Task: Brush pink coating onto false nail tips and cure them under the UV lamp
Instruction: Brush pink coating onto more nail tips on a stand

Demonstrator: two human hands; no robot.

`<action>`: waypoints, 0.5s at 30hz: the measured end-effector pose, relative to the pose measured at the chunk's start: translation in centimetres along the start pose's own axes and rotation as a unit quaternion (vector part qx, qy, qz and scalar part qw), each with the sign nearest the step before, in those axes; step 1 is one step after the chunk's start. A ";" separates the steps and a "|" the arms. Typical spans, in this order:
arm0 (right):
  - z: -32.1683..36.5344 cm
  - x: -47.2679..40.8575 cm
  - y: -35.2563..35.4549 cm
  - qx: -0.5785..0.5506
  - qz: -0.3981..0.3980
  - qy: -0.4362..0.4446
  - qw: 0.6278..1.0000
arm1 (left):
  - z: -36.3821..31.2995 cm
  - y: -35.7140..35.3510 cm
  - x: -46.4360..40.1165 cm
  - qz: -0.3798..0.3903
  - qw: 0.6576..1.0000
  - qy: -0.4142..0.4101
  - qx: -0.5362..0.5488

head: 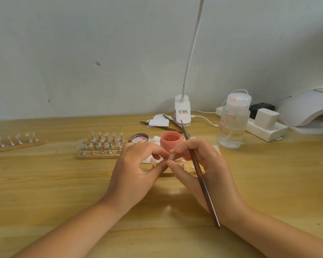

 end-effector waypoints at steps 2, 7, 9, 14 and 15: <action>0.0 -0.1 0.1 0.001 -0.010 -0.009 1.000 | 0.0 0.0 -0.1 -0.003 1.000 0.004 0.009; 0.1 -1.1 1.5 -0.043 -0.037 -0.022 0.998 | 0.5 0.1 -0.2 -0.021 0.996 0.065 0.054; -0.1 -2.0 2.2 -0.075 -0.050 -0.060 0.994 | 0.9 0.1 -0.3 -0.024 0.993 0.086 0.070; -1.4 -5.1 2.8 -0.030 -0.040 -0.169 0.984 | 1.3 0.1 -0.4 -0.026 0.988 0.120 0.088; -1.9 -5.9 2.8 -0.007 -0.027 -0.179 0.983 | 1.4 0.0 -0.4 -0.027 0.988 0.124 0.091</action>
Point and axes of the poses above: each hand's wrist, its own x-axis away from the middle knuckle, its own y-axis out of the back of the hand, z = x × y, the point moved 2 cm from there along -x, towards the middle knuckle, and after that the axes turned 2 degrees about z, right-handed, at the moved point
